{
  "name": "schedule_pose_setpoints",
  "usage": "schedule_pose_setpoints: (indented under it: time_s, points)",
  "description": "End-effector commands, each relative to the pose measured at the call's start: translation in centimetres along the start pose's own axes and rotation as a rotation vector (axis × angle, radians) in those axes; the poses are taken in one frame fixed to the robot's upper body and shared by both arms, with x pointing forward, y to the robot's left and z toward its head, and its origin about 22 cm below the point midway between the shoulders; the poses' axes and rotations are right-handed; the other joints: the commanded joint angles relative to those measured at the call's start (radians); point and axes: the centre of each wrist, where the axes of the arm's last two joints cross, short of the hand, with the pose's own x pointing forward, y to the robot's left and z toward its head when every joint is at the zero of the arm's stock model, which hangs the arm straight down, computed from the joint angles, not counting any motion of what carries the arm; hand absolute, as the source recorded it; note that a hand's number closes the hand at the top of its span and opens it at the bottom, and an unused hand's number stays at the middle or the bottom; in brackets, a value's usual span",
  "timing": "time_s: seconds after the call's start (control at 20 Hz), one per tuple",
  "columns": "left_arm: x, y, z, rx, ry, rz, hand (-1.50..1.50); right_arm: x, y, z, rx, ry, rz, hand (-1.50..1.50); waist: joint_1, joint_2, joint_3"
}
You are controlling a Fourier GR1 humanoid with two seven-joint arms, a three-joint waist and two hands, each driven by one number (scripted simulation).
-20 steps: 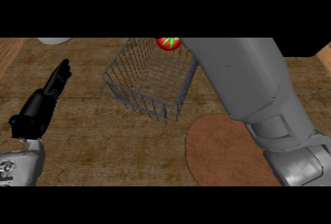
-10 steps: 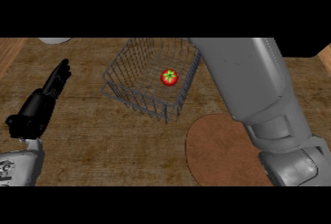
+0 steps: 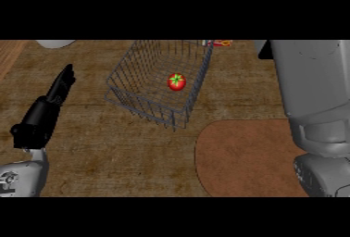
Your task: Pick the tomato from the cutting board and place it in the basket
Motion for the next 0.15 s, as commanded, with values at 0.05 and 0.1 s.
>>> schedule_pose_setpoints:
  time_s: [0.05, 0.1]
  points:
    - [0.1, 0.2, -0.9, 0.012, 0.008, 0.001, 0.00, -2.9, -6.4, -1.8, -0.160, 0.031, -0.097, -1.50, -0.017, -0.002, 0.000]
    - [0.1, 1.0, 0.4, -0.003, 0.000, -0.013, 0.00, -4.5, -7.3, -2.1, -0.188, 0.042, -0.109, -1.50, -0.010, -0.004, 0.001]
